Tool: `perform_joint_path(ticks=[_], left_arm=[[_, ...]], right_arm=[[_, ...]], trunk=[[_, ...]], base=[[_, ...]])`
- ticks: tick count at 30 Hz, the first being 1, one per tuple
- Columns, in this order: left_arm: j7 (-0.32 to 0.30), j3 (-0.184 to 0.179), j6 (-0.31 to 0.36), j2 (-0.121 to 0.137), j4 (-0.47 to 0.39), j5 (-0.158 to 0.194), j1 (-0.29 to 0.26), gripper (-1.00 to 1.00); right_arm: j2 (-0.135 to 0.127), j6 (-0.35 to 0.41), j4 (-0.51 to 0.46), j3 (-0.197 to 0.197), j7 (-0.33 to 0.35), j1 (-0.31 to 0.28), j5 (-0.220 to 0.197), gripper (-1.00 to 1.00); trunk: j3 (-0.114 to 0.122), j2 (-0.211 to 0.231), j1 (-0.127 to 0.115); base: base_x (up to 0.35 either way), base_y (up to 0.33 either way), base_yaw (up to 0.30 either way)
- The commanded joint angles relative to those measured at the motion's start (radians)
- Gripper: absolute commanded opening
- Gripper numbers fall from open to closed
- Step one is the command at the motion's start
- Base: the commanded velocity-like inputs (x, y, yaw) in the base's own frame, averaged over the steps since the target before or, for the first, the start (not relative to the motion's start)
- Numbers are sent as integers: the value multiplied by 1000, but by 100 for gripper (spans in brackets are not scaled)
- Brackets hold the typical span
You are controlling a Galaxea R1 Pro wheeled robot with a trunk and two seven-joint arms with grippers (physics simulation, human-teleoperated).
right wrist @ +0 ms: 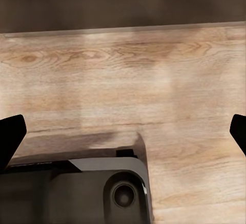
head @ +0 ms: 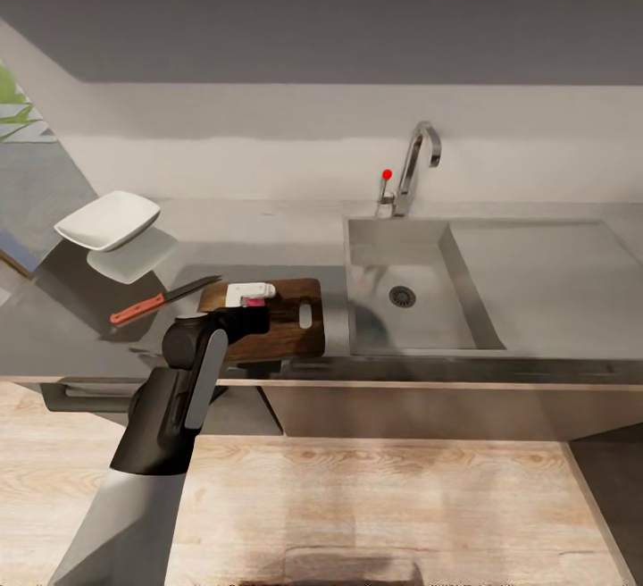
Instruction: In the kitchen, take the Vidalia onion out of the sink, dice it on the chopping board with the paring knife, put the diced onion into the bowl on the countertop, then place both the paring knife and the chopping board into the sink.
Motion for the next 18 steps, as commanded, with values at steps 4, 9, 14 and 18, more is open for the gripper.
perform_joint_path(ticks=[4, 9, 14, 18], left_arm=[[9, -1, 4, 0, 5, 8, 0, -100], [9, 0, 4, 0, 5, 8, 0, -100], [9, 0, 4, 0, 4, 8, 0, -100], [9, 0, 4, 0, 3, 8, 0, -100]], right_arm=[[-2, -3, -2, 6, -6, 0, -8, 100], [-1, -3, -2, 6, -6, 0, -8, 100], [-2, -3, -1, 6, -6, 0, -8, 100], [-2, -4, -2, 7, -6, 0, -9, 100]], trunk=[[-7, -1, 1], [-14, -1, 1], [-19, -1, 1], [-17, -1, 1]], base=[[0, 0, 0], [0, 0, 0], [0, 0, 0], [0, 0, 0]])
